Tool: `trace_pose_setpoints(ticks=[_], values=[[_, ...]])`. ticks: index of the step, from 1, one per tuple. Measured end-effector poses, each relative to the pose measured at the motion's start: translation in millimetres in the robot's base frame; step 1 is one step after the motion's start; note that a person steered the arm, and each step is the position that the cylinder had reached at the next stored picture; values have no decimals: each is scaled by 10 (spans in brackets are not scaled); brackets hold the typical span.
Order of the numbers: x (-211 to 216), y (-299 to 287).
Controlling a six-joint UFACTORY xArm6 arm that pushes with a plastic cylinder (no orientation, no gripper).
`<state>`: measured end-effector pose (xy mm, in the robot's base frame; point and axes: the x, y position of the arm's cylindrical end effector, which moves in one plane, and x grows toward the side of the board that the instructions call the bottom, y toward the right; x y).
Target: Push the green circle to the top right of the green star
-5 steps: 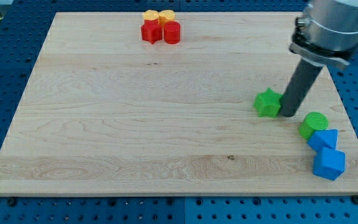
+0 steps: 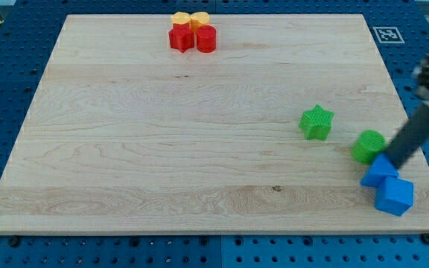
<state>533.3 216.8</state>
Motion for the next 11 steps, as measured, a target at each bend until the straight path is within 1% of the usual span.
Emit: trace_pose_setpoints(ticks=[1, 2, 3, 4, 5, 6, 7, 8, 9, 10, 11], values=[[-9, -464], [-9, -489], [-25, -486], [-143, -294], [-163, -214], [-181, 2], [-497, -128], [-691, -218], [-693, -218], [-835, -218], [-844, -218]])
